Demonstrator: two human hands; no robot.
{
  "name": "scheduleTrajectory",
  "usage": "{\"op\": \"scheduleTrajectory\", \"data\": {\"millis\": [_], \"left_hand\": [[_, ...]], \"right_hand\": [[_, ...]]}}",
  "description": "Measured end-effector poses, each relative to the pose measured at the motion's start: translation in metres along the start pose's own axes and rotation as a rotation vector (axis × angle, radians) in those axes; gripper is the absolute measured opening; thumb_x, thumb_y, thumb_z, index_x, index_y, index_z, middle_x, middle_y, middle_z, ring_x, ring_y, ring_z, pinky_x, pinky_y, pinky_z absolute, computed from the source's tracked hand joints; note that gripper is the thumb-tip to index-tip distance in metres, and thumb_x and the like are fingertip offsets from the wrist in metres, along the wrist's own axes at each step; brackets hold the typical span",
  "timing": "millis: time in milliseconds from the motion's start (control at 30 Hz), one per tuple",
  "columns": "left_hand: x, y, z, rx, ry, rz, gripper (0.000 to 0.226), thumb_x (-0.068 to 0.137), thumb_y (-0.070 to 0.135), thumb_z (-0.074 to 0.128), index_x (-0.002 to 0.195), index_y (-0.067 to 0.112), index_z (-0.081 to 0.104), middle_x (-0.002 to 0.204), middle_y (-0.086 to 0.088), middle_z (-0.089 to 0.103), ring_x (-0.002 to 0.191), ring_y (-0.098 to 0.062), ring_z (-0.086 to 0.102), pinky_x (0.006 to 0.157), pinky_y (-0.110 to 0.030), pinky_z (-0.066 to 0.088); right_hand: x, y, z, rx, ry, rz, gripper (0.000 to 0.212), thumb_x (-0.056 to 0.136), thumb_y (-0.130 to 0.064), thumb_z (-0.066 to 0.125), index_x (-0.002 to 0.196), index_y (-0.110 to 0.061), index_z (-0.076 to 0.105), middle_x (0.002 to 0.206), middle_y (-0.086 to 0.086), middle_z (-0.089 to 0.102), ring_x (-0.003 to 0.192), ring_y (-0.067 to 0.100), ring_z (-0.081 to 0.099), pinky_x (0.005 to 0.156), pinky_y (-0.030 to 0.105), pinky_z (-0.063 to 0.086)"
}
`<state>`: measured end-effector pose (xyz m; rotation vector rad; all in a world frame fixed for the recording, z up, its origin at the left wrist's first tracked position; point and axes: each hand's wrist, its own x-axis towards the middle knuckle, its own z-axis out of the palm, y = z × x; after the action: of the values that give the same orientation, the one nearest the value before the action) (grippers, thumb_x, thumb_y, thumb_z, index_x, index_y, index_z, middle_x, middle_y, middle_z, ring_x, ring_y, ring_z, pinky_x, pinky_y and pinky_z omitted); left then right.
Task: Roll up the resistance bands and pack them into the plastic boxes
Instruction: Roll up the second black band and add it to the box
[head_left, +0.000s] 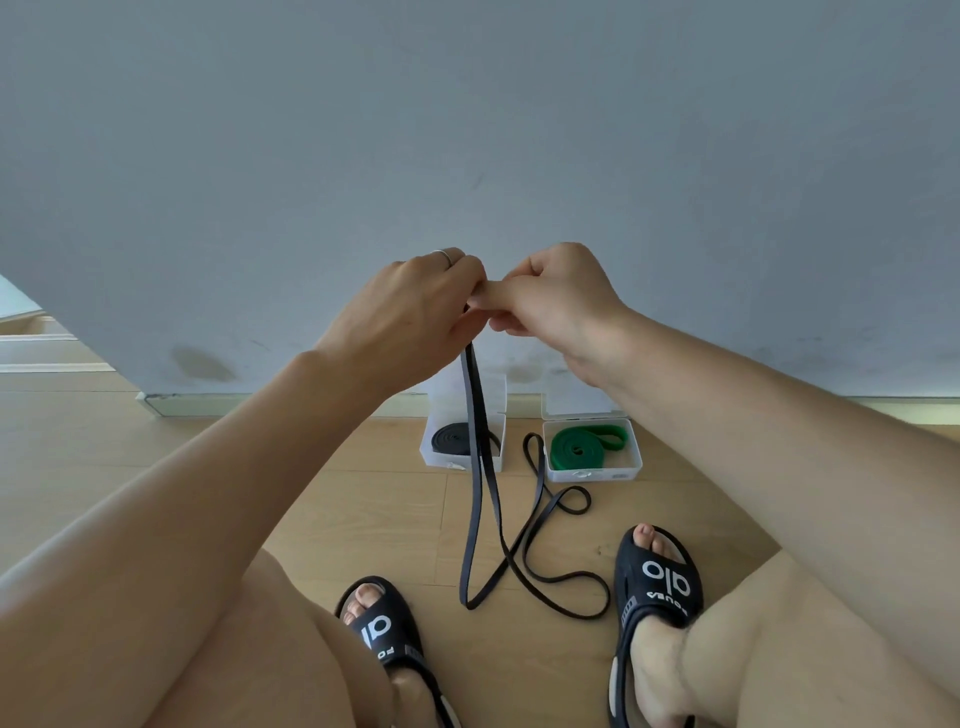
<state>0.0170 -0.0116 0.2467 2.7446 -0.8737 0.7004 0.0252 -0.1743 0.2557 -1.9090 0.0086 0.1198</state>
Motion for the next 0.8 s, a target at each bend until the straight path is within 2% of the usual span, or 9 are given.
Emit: {"op": "scheduleTrajectory", "data": {"millis": [67,167,267,333,433,567,633,733,800], "left_hand": [[0.0,-0.001,0.002,-0.072,0.05,-0.055,0.026,0.094,0.028,0.051,0.093,0.005,0.064,0.082,-0.006,0.061,0.064,-0.032,0.056,0.058,-0.042,0.05],[0.0,0.0,0.008,-0.178,0.161,-0.161,0.017,0.095,0.02,0.06,0.096,0.005,0.067,0.082,-0.002,0.061,0.069,-0.024,0.056,0.065,-0.039,0.05],[0.002,0.005,0.011,-0.224,0.256,-0.229,0.015,0.096,0.019,0.063,0.092,0.005,0.069,0.079,0.0,0.062,0.069,-0.019,0.055,0.066,-0.033,0.047],[0.003,0.007,0.011,-0.226,0.268,-0.253,0.017,0.096,0.021,0.064,0.09,0.006,0.069,0.077,-0.001,0.062,0.068,-0.021,0.056,0.066,-0.036,0.048],[0.004,0.006,0.011,-0.177,0.185,-0.194,0.022,0.098,0.024,0.057,0.092,0.005,0.067,0.078,-0.004,0.063,0.068,-0.028,0.057,0.062,-0.041,0.049],[0.004,0.001,0.008,-0.11,0.11,-0.096,0.022,0.096,0.02,0.055,0.094,0.002,0.067,0.08,-0.009,0.064,0.061,-0.031,0.054,0.055,-0.036,0.044],[0.004,0.001,0.007,-0.091,0.099,-0.047,0.024,0.095,0.022,0.054,0.095,0.003,0.068,0.081,-0.009,0.065,0.06,-0.029,0.053,0.054,-0.032,0.041],[0.004,0.002,0.006,-0.069,0.096,-0.006,0.032,0.095,0.029,0.049,0.096,0.004,0.068,0.084,-0.008,0.067,0.059,-0.029,0.053,0.053,-0.031,0.04],[0.005,0.002,0.005,-0.056,0.119,-0.026,0.028,0.096,0.028,0.053,0.095,0.004,0.068,0.083,-0.008,0.067,0.058,-0.03,0.053,0.051,-0.034,0.045]], "right_hand": [[0.002,0.002,-0.001,0.157,-0.077,0.073,0.018,0.084,-0.018,0.082,0.081,-0.004,0.071,0.093,0.017,0.079,0.092,0.029,0.077,0.093,0.042,0.061],[0.003,0.002,-0.003,0.374,-0.172,0.165,0.021,0.093,-0.019,0.074,0.103,-0.001,0.076,0.1,0.013,0.079,0.09,0.024,0.076,0.101,0.041,0.057],[0.003,0.0,-0.005,0.53,-0.252,0.206,0.016,0.099,-0.022,0.068,0.102,-0.008,0.075,0.091,0.007,0.075,0.085,0.02,0.072,0.104,0.042,0.055],[0.004,0.0,-0.006,0.571,-0.284,0.23,0.015,0.1,-0.023,0.066,0.101,-0.01,0.074,0.089,0.005,0.073,0.083,0.019,0.071,0.106,0.043,0.053],[0.003,0.003,-0.009,0.439,-0.286,0.205,0.02,0.101,-0.026,0.064,0.096,-0.009,0.074,0.088,0.006,0.072,0.085,0.02,0.07,0.105,0.045,0.054],[0.0,0.0,-0.013,0.133,-0.263,0.128,0.026,0.092,-0.029,0.071,0.104,-0.006,0.075,0.091,0.004,0.068,0.087,0.016,0.067,0.101,0.044,0.056],[-0.002,0.0,-0.009,0.045,-0.213,0.088,0.025,0.086,-0.032,0.075,0.097,-0.01,0.072,0.088,0.004,0.065,0.085,0.014,0.065,0.097,0.044,0.059],[-0.003,0.001,-0.003,0.024,-0.142,0.056,0.018,0.085,-0.029,0.075,0.089,-0.015,0.065,0.083,0.006,0.061,0.078,0.014,0.06,0.094,0.045,0.058],[-0.001,0.0,-0.003,0.086,-0.134,0.088,0.018,0.087,-0.026,0.073,0.089,-0.008,0.071,0.082,0.004,0.065,0.075,0.013,0.062,0.096,0.043,0.057]]}}
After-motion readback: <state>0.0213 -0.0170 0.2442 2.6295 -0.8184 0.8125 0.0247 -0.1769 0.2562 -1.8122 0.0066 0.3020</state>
